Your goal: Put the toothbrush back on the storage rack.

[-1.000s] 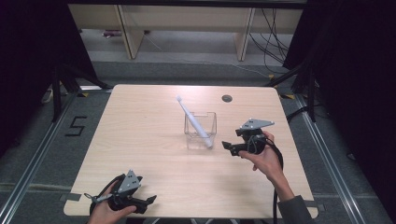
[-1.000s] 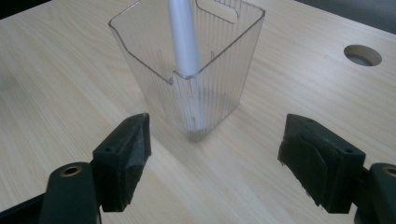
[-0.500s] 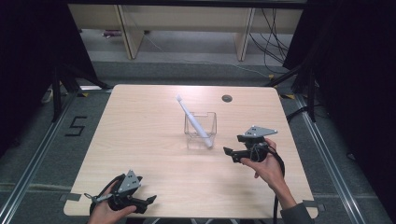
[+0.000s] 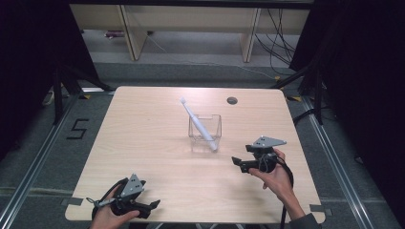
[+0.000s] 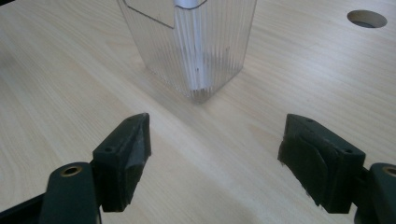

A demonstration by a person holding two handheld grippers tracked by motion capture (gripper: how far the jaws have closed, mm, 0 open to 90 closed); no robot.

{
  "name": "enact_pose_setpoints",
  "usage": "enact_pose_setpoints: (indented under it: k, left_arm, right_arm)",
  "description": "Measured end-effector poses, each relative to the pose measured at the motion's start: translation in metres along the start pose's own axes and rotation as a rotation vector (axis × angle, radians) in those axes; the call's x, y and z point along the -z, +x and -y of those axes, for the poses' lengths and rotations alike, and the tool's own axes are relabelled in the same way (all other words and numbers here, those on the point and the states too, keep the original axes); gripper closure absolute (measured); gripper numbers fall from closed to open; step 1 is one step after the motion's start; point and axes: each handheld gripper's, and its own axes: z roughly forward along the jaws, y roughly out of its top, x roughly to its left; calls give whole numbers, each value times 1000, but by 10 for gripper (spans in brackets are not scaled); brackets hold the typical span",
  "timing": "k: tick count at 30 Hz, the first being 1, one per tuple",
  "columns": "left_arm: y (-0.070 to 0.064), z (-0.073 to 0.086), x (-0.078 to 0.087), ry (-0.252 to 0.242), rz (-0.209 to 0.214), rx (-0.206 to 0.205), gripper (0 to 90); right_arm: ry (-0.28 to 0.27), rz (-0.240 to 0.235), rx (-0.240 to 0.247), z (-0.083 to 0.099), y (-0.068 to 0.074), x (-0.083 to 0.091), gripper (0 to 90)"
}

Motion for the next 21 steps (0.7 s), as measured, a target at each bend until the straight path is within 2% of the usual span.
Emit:
enact_pose_setpoints:
  k: [1, 2, 6, 8, 9, 13, 14, 21]
  left_arm:
    - [0, 0, 0, 0, 0, 0, 149]
    - [2, 0, 2, 18, -11, -21, 149]
    - [2, 0, 2, 16, -10, -20, 149]
    - [2, 0, 3, 19, -6, -28, 148]
    - [2, 0, 2, 16, -10, -28, 148]
    - [1, 0, 2, 9, -4, -14, 148]
    - [2, 0, 2, 7, -11, -10, 148]
    - [2, 0, 2, -3, -6, -10, 148]
  right_arm:
    - [3, 8, -45, 2, 3, 1, 248]
    - [3, 8, -45, 2, 3, 1, 247]
    - [7, 5, -8, 10, 3, 4, 249]
    - [9, 11, -14, 15, 4, 4, 249]
    - [31, 2, -45, 17, 6, 4, 249]
    - [25, -9, -38, 21, 6, 2, 249]
    - [37, 4, -20, 21, 5, 4, 249]
    - [41, 14, -26, 28, 7, 8, 249]
